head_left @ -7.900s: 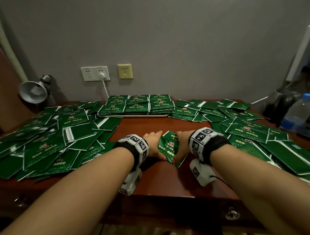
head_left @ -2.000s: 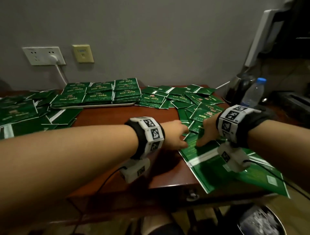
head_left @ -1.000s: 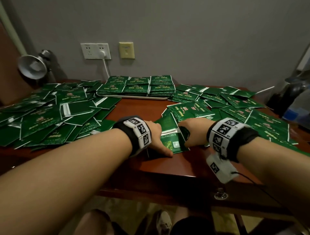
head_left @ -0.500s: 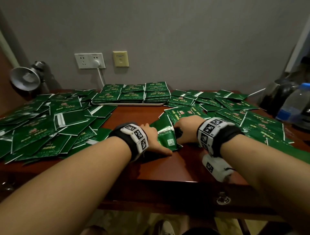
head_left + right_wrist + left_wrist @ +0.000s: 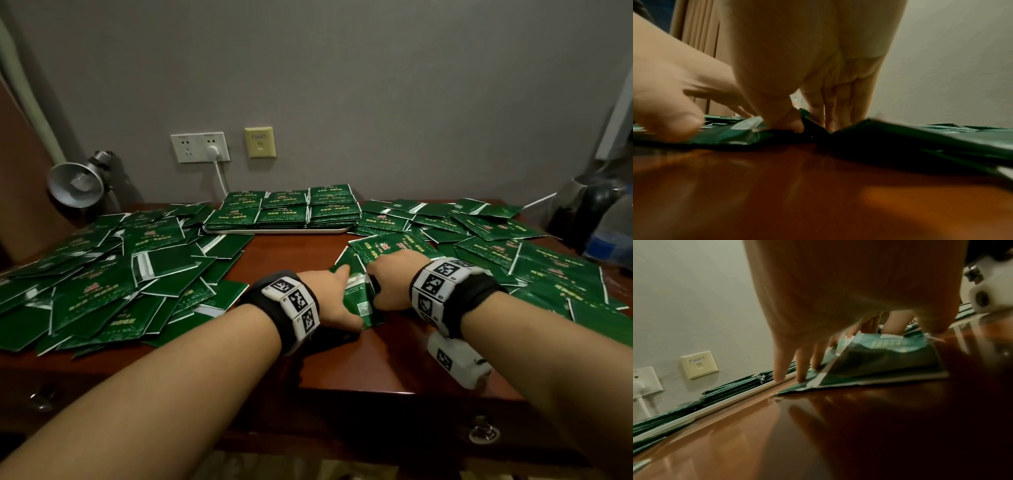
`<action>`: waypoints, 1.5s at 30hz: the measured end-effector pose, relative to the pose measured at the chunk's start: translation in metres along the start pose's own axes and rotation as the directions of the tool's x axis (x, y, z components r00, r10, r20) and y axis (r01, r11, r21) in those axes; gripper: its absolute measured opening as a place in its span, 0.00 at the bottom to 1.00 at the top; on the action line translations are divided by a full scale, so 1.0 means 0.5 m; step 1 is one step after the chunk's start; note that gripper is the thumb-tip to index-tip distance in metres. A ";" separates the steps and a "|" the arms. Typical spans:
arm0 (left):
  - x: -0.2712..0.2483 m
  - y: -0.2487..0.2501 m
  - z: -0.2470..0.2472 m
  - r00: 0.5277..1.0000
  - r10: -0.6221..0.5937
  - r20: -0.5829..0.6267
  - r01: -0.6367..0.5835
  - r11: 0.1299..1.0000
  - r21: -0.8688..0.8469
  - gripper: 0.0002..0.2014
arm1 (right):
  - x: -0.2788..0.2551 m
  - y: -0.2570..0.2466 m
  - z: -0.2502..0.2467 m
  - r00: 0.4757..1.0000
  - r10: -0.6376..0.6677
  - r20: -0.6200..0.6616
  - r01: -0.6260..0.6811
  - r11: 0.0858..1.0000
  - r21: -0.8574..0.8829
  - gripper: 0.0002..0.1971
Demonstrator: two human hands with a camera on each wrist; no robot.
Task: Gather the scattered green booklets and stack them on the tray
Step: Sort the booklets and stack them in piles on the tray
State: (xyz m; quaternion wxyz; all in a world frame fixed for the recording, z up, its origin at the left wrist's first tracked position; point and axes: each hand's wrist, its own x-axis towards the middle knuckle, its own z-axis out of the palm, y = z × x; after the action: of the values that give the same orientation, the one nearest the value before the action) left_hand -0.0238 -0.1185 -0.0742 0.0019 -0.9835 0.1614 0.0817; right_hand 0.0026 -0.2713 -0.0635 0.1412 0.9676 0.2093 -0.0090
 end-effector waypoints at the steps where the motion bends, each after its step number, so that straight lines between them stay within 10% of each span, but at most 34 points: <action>1: 0.002 -0.001 0.000 1.000 0.026 0.001 -0.026 1.000 -0.013 0.55 | 0.001 0.001 0.000 1.000 0.001 0.004 -0.001 1.000 0.010 0.12; 17: -0.007 0.014 -0.001 0.996 0.084 0.019 -0.084 0.996 0.002 0.55 | -0.006 0.009 -0.004 0.999 0.026 0.024 -0.029 0.993 0.113 0.18; 23: -0.020 -0.007 -0.036 0.974 -0.055 -0.219 0.076 0.993 0.089 0.11 | -0.013 0.004 -0.009 0.996 0.084 0.044 -0.090 0.982 0.168 0.16; 26: -0.037 -0.040 -0.053 0.919 -0.160 -0.360 0.197 0.978 0.069 0.04 | -0.017 0.007 -0.016 0.989 0.145 0.013 -0.144 0.962 0.233 0.16; 35: -0.050 -0.088 -0.079 0.869 -0.312 -0.384 0.303 0.949 -0.086 0.11 | -0.025 0.002 -0.039 0.940 0.251 -0.230 -0.099 0.848 0.520 0.11; 45: -0.025 -0.078 -0.021 0.947 -0.304 -0.104 0.303 0.953 -0.026 0.29 | -0.027 -0.014 -0.004 0.998 0.057 0.018 -0.060 0.974 0.217 0.20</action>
State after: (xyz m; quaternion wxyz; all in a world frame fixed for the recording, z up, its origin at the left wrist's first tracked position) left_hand -0.0216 -0.0779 -0.0628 0.0011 -0.9996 0.0076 0.0287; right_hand -0.0129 -0.2700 -0.0626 0.0360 0.9829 0.1775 -0.0335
